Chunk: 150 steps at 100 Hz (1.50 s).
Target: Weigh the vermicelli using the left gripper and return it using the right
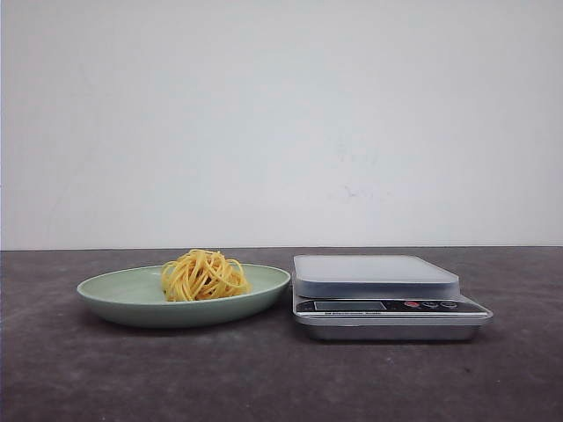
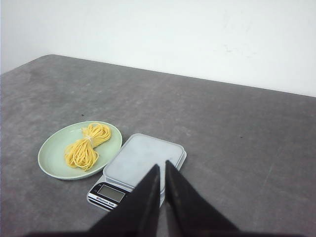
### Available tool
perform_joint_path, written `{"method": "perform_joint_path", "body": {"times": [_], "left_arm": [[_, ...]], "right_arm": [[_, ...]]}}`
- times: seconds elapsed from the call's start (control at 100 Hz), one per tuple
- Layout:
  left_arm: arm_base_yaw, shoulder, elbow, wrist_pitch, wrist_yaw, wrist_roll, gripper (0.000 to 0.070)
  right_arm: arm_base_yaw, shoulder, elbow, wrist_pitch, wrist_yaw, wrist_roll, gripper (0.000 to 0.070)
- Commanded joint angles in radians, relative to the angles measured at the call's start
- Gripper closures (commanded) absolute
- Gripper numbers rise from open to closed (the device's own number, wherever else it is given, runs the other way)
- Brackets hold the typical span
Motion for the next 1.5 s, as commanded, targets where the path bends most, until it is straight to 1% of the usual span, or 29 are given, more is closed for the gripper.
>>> {"method": "perform_joint_path", "body": {"times": [0.0,0.45,0.47,0.51,0.55,0.62,0.7,0.83,0.94,1.14,1.309,1.419,1.489], "left_arm": [[-0.006,0.0,0.007,0.009,0.001,0.003,0.0689],[-0.006,-0.001,0.007,0.009,0.001,0.003,0.0689],[-0.002,-0.002,0.007,0.008,0.0,0.015,0.0689],[0.014,-0.002,0.006,0.016,-0.014,0.067,0.0689],[0.04,-0.002,0.003,0.035,-0.025,0.085,0.0688],[0.099,-0.008,-0.024,0.114,-0.027,0.084,0.0689],[0.178,-0.031,-0.096,0.264,-0.026,0.093,0.0689],[0.293,-0.1,-0.277,0.528,0.005,0.097,0.0689],[0.348,-0.166,-0.438,0.691,0.029,0.108,0.0689],[0.404,-0.243,-0.689,0.839,0.042,0.129,0.0689],[0.439,-0.296,-0.88,0.979,0.126,0.153,0.0689],[0.449,-0.303,-0.954,1.026,0.16,0.154,0.0689],[0.455,-0.303,-0.978,1.04,0.167,0.155,0.0688]], "right_arm": [[0.011,0.002,0.009,0.017,0.002,0.013,0.0693],[0.011,0.002,0.009,0.028,0.002,0.013,0.0693],[0.011,0.002,0.009,0.028,0.002,0.013,0.0692],[0.011,0.002,0.009,0.028,0.002,0.013,0.0693],[0.011,0.002,0.009,0.028,0.002,0.013,0.0692],[0.011,0.002,0.009,0.028,0.002,0.013,0.0692],[0.011,0.002,0.009,0.028,0.002,0.013,0.0693],[0.011,0.002,0.009,0.028,0.002,0.013,0.0692],[0.011,0.002,0.009,0.028,0.002,0.013,0.0692],[0.011,0.002,0.009,0.028,0.002,0.013,0.0693],[0.011,0.002,0.009,0.028,0.002,0.013,0.0692],[0.011,0.002,0.009,0.028,0.002,0.013,0.0692],[0.011,0.002,0.009,0.028,0.002,0.013,0.0692]]}}
